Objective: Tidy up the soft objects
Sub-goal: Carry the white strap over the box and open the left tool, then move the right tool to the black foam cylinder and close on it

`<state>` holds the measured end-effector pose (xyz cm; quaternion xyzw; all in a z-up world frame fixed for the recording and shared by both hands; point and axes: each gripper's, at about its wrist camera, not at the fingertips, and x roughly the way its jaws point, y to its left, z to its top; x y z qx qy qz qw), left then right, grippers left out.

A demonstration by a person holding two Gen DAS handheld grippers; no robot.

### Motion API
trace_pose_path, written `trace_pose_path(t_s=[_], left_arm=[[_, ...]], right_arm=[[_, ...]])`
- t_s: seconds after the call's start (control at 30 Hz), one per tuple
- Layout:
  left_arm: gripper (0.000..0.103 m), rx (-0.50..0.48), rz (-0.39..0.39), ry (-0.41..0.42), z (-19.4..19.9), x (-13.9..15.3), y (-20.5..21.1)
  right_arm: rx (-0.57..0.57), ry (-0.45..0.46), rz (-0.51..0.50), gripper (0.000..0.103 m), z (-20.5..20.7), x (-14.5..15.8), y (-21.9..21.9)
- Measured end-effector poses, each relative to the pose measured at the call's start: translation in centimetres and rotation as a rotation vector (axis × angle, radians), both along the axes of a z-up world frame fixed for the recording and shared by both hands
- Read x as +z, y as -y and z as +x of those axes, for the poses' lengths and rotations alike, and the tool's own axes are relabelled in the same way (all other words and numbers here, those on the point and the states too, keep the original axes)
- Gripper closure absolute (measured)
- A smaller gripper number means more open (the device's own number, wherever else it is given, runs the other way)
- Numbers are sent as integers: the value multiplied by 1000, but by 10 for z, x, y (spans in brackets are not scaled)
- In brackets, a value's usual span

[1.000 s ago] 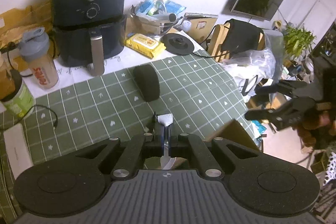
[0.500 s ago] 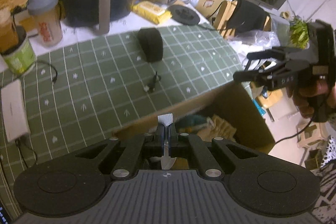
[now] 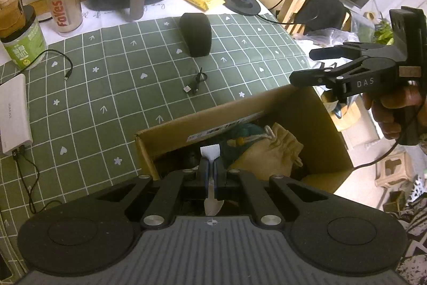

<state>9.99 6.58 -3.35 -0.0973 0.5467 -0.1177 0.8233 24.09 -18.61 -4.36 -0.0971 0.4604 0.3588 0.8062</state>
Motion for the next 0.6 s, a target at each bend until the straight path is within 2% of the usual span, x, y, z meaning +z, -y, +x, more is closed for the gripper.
trace_pose_path(t_s=[0.07,0.17,0.23,0.3,0.4,0.47,0.5,0.6], left_arm=[[97,-5,5,2,1,0,2],[85,-16,37,3,3,0,7],[62,-14,56,3,4,0,9],[53,-11,63,12,6,2,10],[52,-9,74,23,10,7,11],[50,-8,82,41,13,12,11],[45,-6,86,50,14,14,11],[44,7,96,79,21,21,9]], right_arm=[[1,-3,-1,0,1,-1,0],[0,-5,-2,0,1,-2,0],[-2,-8,-2,0,2,-2,1],[-4,-10,0,0,3,-3,2],[-8,-12,0,0,5,-4,4],[-13,-13,-1,0,7,-5,6],[-16,-13,-2,0,8,-6,7],[-24,-13,-6,0,13,-8,10]])
